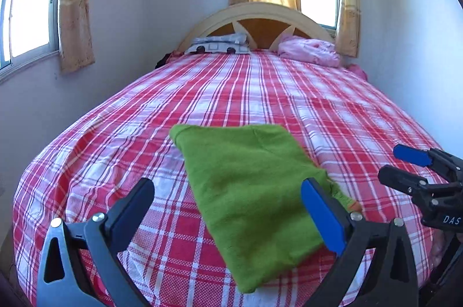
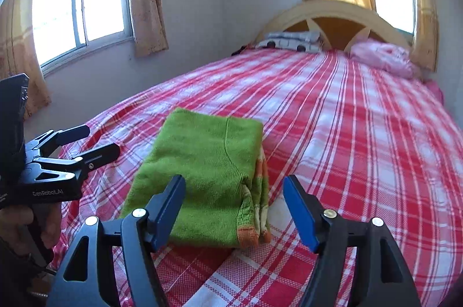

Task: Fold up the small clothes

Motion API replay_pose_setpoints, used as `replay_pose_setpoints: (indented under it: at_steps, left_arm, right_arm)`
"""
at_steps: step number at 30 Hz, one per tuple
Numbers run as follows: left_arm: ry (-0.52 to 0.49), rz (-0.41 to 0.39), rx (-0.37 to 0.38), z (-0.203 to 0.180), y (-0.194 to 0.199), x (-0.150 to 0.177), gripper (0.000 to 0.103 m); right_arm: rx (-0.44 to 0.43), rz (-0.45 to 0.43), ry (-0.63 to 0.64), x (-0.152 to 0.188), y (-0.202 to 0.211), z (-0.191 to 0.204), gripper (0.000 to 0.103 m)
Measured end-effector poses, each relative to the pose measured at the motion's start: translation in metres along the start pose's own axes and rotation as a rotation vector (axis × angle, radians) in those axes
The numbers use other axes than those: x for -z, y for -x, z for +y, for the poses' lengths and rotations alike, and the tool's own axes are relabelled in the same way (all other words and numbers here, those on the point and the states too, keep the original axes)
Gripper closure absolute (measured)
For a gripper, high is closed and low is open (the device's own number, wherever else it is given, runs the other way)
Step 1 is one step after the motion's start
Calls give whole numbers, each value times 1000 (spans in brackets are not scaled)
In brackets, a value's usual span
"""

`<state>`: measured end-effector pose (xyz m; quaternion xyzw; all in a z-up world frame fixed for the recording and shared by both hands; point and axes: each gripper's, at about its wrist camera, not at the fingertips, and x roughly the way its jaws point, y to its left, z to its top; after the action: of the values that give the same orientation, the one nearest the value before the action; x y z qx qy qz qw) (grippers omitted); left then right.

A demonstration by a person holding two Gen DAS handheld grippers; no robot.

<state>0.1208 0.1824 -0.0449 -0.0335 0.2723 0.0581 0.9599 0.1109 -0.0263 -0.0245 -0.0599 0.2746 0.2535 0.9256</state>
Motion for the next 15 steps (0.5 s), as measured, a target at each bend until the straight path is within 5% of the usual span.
replay_pose_setpoints:
  at_steps: [7, 15]
  left_arm:
    - [-1, -38, -1, 0, 14, -4, 0]
    - [10, -36, -4, 1, 14, -3, 0]
  right_arm:
    - [35, -95, 5, -6, 25, 7, 29]
    - [34, -83, 8, -4, 21, 8, 29]
